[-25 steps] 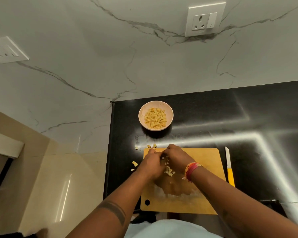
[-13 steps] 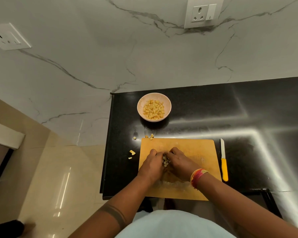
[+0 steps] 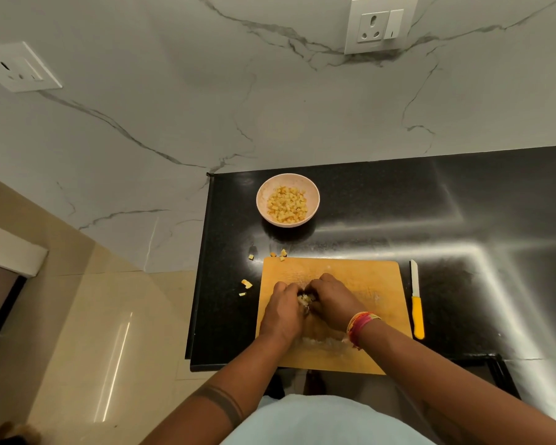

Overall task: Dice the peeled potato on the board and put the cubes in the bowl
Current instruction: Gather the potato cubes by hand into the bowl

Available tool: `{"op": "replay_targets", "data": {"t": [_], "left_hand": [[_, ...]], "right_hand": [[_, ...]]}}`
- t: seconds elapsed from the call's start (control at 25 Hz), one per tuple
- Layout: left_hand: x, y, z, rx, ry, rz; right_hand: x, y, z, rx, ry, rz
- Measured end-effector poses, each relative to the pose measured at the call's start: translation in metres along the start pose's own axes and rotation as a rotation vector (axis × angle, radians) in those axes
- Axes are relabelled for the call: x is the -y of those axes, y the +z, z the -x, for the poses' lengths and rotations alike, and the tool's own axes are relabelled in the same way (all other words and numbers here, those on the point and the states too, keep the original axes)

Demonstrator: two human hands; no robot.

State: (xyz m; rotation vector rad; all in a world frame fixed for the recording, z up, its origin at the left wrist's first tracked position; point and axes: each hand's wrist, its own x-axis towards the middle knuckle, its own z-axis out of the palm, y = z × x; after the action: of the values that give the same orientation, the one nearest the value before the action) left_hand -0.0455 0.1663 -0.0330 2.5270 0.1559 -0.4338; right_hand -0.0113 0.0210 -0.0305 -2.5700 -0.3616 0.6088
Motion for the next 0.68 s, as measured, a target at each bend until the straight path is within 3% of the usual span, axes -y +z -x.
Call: {"op": "replay_targets", "data": {"t": [0.32,0.68], "left_hand": [[0.000,0.006,-0.008,-0.079,-0.130,0.158],[-0.007,0.005,-0.012,-0.067,-0.305,0.369]], "right_hand": [[0.014,0.002,-0.011,-0.023,0.315,-0.308],[0.024,0.009,-0.007,-0.087,0.375,-0.395]]}}
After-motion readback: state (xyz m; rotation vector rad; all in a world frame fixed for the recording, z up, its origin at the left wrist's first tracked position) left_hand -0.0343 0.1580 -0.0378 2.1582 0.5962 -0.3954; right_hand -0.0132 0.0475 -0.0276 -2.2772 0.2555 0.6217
